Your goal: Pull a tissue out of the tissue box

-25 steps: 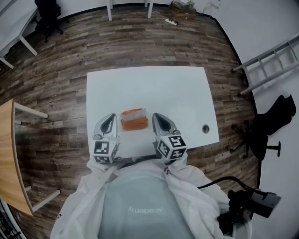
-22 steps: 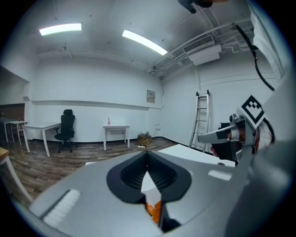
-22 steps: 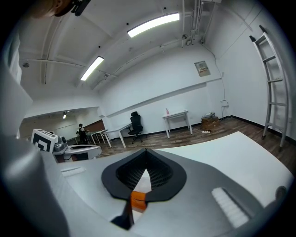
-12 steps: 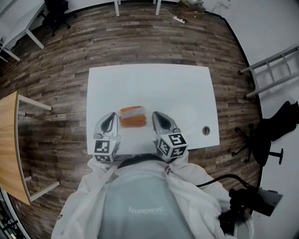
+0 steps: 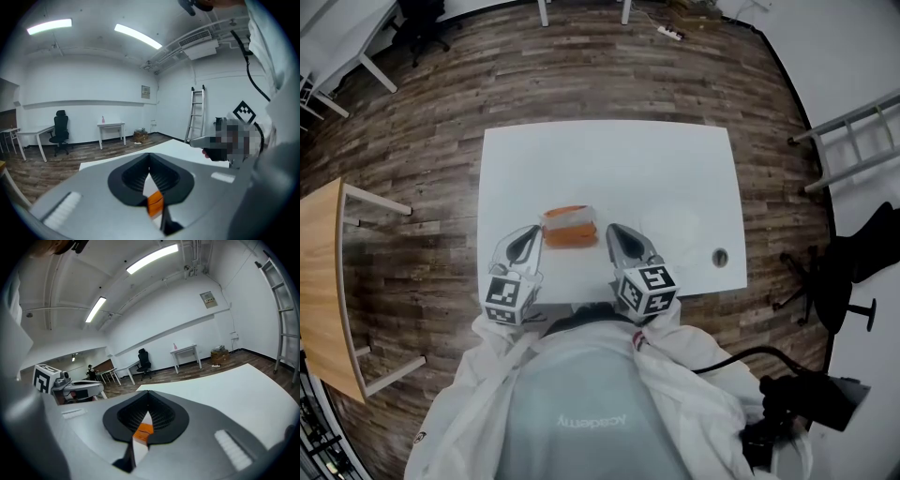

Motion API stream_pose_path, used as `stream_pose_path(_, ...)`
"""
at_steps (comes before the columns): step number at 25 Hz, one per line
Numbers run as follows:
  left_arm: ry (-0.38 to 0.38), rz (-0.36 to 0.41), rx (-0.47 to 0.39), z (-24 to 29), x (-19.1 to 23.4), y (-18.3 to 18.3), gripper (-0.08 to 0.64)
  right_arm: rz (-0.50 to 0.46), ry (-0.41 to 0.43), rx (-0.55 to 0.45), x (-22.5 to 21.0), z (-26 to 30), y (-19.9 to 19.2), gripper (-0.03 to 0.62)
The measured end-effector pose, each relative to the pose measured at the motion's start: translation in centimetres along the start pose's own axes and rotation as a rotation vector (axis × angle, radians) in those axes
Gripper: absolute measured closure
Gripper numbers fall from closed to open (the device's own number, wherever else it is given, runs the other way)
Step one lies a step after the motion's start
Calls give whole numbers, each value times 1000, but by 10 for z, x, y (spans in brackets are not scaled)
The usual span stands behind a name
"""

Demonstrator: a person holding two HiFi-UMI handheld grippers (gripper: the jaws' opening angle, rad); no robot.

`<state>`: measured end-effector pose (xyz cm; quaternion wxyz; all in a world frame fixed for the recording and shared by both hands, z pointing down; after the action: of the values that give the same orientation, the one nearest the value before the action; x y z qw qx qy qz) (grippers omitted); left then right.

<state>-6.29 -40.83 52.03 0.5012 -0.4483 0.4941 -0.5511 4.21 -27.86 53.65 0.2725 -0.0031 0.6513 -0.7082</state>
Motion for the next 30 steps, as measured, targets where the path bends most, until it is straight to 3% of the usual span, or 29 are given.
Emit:
stream_pose_path(4,-27,21,30,6,-2,-3,558,7,-18,-1,-6,-6,0,591)
stream_pose_path(6,-57,28,49,10,-7,-5,484,9,-31,-2,-11,-10,1,591)
stream_pose_path(8,-89,48,65,15,-9,-7,467,11,-44,-6,-15,-12,2,591)
stream_pose_path(13,-238,110,108,26,-14,-10,386,19,-61,-20,-19,-16,4,591)
stream_pose_path(17,-347,170,199,36,-14,-18,345,29,-80,-24,-27,-23,4,591)
stream_pose_path(24,-507,322,400,54,-2,-55,350,44,-121,-30,-42,-33,3,591)
stream_pose_path(30,-643,373,553,69,-2,-79,351,56,-158,-33,-56,-45,3,591)
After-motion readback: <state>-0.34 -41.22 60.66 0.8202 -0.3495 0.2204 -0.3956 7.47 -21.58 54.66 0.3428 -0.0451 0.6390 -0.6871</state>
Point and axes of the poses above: the fingertips, and each gripper's own axes: z forward along the fingers, x to its left, y out of its top, the point moved 2 cm from there along -z, backward along the fingers, and after that the axes turned 13 degrees about -x, right-handed, at the moved point
